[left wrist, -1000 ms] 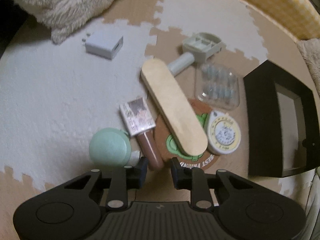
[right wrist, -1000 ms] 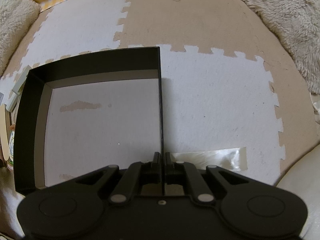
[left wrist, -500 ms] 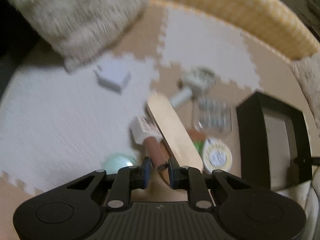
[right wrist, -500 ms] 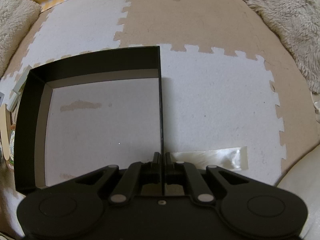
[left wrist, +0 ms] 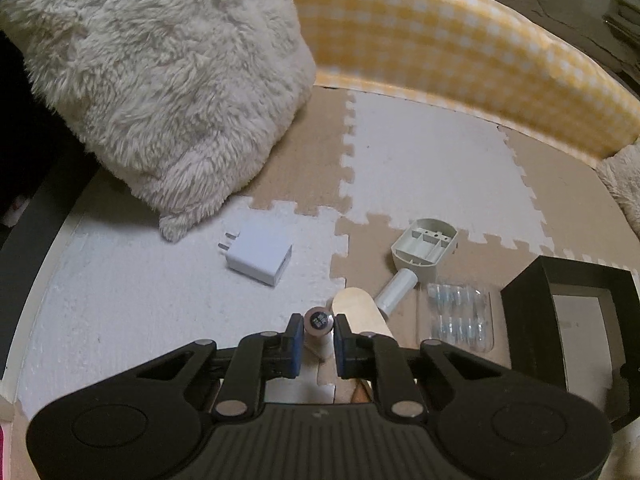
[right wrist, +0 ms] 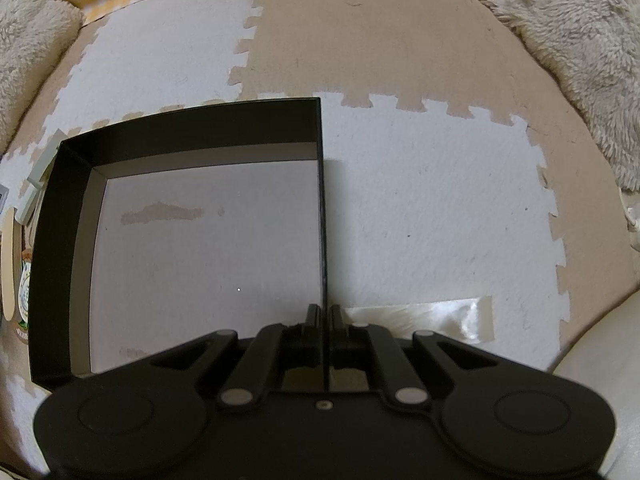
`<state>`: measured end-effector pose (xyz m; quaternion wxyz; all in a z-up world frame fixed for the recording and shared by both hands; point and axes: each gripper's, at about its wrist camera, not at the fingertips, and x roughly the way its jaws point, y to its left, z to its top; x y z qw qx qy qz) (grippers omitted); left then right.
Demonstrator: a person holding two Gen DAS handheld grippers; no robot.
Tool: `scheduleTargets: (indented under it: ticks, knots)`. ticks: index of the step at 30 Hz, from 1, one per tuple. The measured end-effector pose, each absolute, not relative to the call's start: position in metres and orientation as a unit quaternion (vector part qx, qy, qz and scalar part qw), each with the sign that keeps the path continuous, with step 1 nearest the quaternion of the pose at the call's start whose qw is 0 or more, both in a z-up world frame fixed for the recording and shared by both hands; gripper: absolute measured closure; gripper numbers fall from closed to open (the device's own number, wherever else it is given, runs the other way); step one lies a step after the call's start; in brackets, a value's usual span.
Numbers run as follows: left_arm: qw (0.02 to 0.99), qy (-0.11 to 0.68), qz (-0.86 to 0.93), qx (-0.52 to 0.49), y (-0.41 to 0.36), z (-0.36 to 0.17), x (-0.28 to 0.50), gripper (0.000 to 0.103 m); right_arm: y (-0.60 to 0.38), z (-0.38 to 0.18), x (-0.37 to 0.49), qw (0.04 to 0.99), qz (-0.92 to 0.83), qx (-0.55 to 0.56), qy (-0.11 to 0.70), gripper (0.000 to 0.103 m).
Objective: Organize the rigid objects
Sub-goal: 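Close the left gripper on the brown bottle and lift it, then carry the brown bottle into the black box and open the left gripper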
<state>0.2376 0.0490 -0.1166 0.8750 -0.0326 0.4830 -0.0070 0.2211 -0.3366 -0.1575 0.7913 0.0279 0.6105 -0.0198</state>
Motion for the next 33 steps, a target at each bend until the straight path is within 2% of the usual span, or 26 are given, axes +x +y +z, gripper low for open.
scheduleTargets:
  ticks: [12, 23, 33]
  knots:
    - [0.892, 0.446, -0.062, -0.048, 0.036, -0.08, 0.221, 0.087, -0.336, -0.156, 0.222, 0.793, -0.017, 0.022, 0.609, 0.1]
    - [0.897, 0.401, -0.179, -0.054, -0.018, -0.042, 0.195, 0.087, -0.335, -0.157, 0.221, 0.793, -0.013, 0.019, 0.609, 0.1]
    - [0.86, 0.421, -0.286, 0.044, -0.11, -0.07, 0.182, 0.087, -0.334, -0.163, 0.224, 0.788, -0.014, 0.018, 0.615, 0.1]
